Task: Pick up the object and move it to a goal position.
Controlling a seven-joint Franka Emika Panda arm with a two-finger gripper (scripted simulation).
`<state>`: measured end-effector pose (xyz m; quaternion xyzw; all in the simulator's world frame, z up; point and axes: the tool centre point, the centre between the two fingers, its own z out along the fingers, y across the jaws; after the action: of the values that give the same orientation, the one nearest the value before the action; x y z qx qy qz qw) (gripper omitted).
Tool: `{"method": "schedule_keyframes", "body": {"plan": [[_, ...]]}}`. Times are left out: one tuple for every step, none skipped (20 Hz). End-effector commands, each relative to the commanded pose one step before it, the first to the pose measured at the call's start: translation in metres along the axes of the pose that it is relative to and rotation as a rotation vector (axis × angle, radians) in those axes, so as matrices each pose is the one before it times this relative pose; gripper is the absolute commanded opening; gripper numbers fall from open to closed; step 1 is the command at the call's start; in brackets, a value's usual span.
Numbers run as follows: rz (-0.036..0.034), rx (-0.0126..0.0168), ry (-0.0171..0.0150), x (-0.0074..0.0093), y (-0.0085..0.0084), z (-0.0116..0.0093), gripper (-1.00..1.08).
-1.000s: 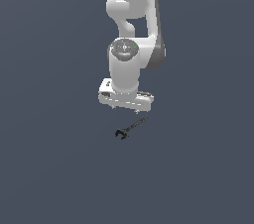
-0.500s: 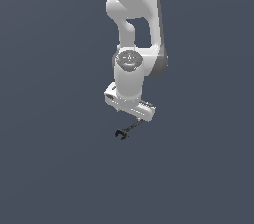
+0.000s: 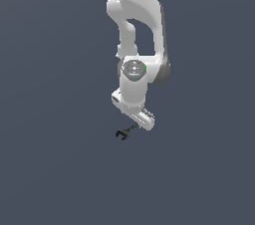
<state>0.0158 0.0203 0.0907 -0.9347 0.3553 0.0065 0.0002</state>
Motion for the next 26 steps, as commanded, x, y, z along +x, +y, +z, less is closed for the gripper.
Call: {"method": "schedule_keyframes", "body": {"plan": [[0.06707,0.00147,0.00207,-0.00115,-0.00318,0.00713,1.00],[0.02472,0.00048,0.00079,-0.00054,-0.00111,0.00267,1.00],[0.02337,0.00045,0.00078,-0.00054,-0.00102,0.00252,1.00],[0.02204,0.00042,0.00077,-0.00053,-0.00093,0.00238,1.00],[0.02070,0.00040,0.00075,-0.00052,-0.00085,0.00223,1.00],[0.01935,0.00037,0.00073,-0.00050,-0.00077,0.00209,1.00],[0.01802,0.00035,0.00071,-0.00048,-0.00070,0.00194,1.00],[0.01669,0.00032,0.00067,-0.00046,-0.00063,0.00179,1.00],[0.01533,0.00030,0.00064,-0.00044,-0.00057,0.00165,1.00],[0.01400,0.00028,0.00060,-0.00040,-0.00051,0.00150,1.00],[0.01266,0.00025,0.00055,-0.00037,-0.00045,0.00136,1.00],[0.01133,0.00023,0.00050,-0.00034,-0.00039,0.00122,1.00],[0.00999,0.00021,0.00045,-0.00030,-0.00034,0.00107,1.00],[0.00867,0.00018,0.00040,-0.00026,-0.00029,0.00093,1.00],[0.00733,0.00015,0.00034,-0.00022,-0.00024,0.00079,1.00],[0.00597,0.00013,0.00028,-0.00020,-0.00020,0.00064,1.00],[0.00468,0.00010,0.00022,-0.00014,-0.00014,0.00050,1.00],[0.00331,0.00007,0.00016,-0.00012,-0.00011,0.00036,1.00],[0.00207,0.00004,0.00010,-0.00002,-0.00004,0.00021,1.00],[0.00069,0.00001,0.00003,-0.00001,-0.00001,0.00007,1.00],[-0.00460,-0.00040,-0.00039,-0.00010,0.00014,-0.00026,1.00],[0.00000,0.00000,0.00000,-0.00002,0.00000,0.00038,1.00],[0.00000,0.00000,0.00000,-0.00007,-0.00001,0.00114,1.00],[0.00000,0.00000,0.00000,-0.00012,-0.00002,0.00190,1.00],[0.00069,0.00006,0.00001,0.00021,0.00019,0.00262,1.00],[0.00000,0.00000,0.00000,-0.00023,-0.00002,0.00340,1.00]]}}
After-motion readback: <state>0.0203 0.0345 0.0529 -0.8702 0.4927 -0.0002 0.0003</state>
